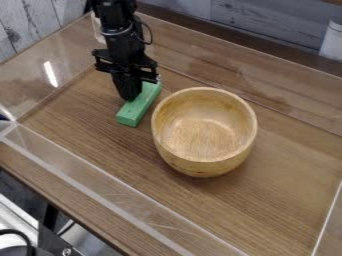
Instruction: Put the green block in the brown bowl
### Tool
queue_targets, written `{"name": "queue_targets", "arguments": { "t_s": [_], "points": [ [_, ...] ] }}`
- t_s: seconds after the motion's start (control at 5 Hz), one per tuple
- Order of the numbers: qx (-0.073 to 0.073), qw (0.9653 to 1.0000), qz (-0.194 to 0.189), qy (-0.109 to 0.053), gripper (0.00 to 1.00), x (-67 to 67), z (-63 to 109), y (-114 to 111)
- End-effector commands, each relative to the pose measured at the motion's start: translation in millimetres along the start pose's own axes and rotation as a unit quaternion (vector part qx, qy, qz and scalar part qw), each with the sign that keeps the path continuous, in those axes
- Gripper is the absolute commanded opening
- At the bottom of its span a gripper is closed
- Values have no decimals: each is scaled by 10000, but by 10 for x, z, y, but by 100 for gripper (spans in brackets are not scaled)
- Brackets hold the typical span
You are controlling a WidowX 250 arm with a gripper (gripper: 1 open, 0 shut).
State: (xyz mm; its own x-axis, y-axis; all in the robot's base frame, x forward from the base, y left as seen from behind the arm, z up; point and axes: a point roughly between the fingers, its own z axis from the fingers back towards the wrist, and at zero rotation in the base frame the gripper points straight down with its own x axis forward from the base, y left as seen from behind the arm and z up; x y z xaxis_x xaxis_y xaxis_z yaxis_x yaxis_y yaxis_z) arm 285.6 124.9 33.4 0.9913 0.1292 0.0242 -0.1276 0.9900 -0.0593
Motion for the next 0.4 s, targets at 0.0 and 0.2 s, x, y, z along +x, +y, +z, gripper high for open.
{"name": "queue_targets", "arguments": {
  "t_s": [0.0, 0.2],
  "points": [
    [-3, 9999, -23, -145, 0, 34, 157, -63],
    [-46, 9997, -42, -235, 0, 54, 282, -128]
  ]
}}
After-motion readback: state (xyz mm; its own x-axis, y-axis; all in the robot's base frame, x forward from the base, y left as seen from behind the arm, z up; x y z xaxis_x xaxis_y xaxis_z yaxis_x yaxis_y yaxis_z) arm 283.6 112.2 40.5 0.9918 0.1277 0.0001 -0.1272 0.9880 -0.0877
